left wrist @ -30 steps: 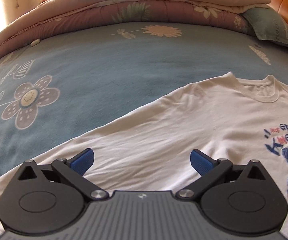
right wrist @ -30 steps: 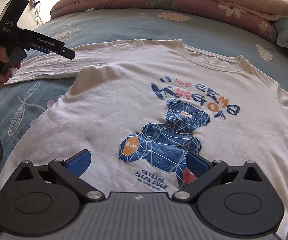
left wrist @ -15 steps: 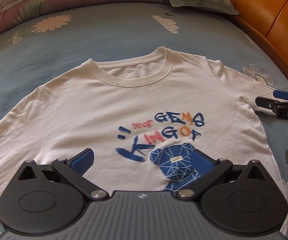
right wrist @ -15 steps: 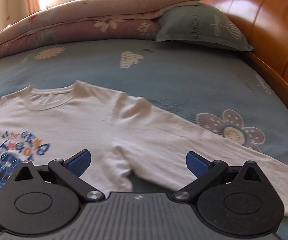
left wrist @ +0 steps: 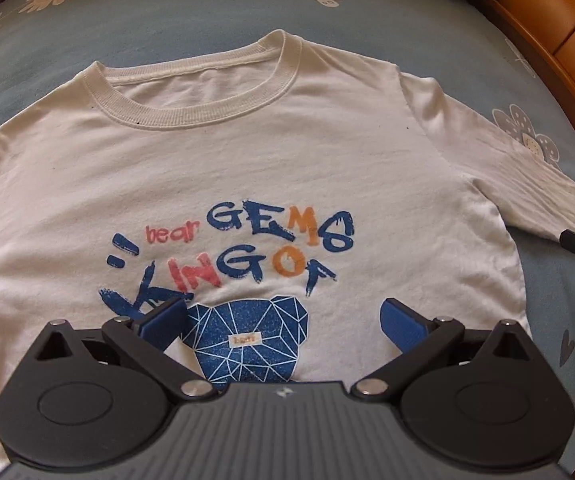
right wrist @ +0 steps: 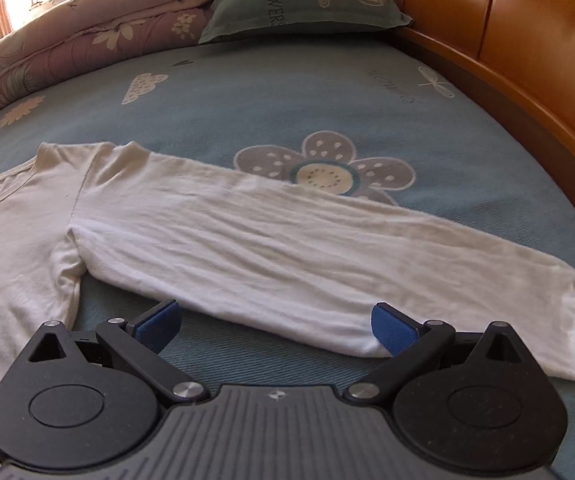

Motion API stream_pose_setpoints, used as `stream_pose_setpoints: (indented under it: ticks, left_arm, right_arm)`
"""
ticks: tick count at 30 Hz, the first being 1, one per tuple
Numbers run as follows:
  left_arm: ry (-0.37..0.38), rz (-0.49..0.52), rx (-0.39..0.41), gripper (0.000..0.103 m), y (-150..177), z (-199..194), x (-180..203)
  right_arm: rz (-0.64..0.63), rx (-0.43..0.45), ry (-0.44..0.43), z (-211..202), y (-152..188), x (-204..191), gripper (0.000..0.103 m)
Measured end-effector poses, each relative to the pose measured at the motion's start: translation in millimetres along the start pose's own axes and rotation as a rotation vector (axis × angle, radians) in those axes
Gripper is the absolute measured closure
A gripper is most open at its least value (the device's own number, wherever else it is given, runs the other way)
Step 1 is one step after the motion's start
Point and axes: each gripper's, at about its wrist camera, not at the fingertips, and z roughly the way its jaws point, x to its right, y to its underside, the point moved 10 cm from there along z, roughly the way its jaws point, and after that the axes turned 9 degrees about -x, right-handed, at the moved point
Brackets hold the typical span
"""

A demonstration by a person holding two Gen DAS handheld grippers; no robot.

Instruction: Fold clothes

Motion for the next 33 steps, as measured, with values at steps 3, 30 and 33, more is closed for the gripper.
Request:
stream_pose_setpoints:
  ticks: [3,30,33]
  left_arm:
    - [-0.019,0.002,-0.007,0.001,1.2,3.0,0.9]
    - [-0.064,0.093,-0.006,0.001,4.7,5.9,6.1]
    - [-0.066,0.092,-0.013,0.001,4.2,5.9,6.0]
  right_arm:
    - [0.038,-0.003,-0.004,6.0,-9.3,11.2,0.0]
    - [0.235,-0.023,0.169,21.3,-12.0,174.5,0.0]
    - [0.219,-0.042,0.193,25.3,-12.6,171.9,0.0]
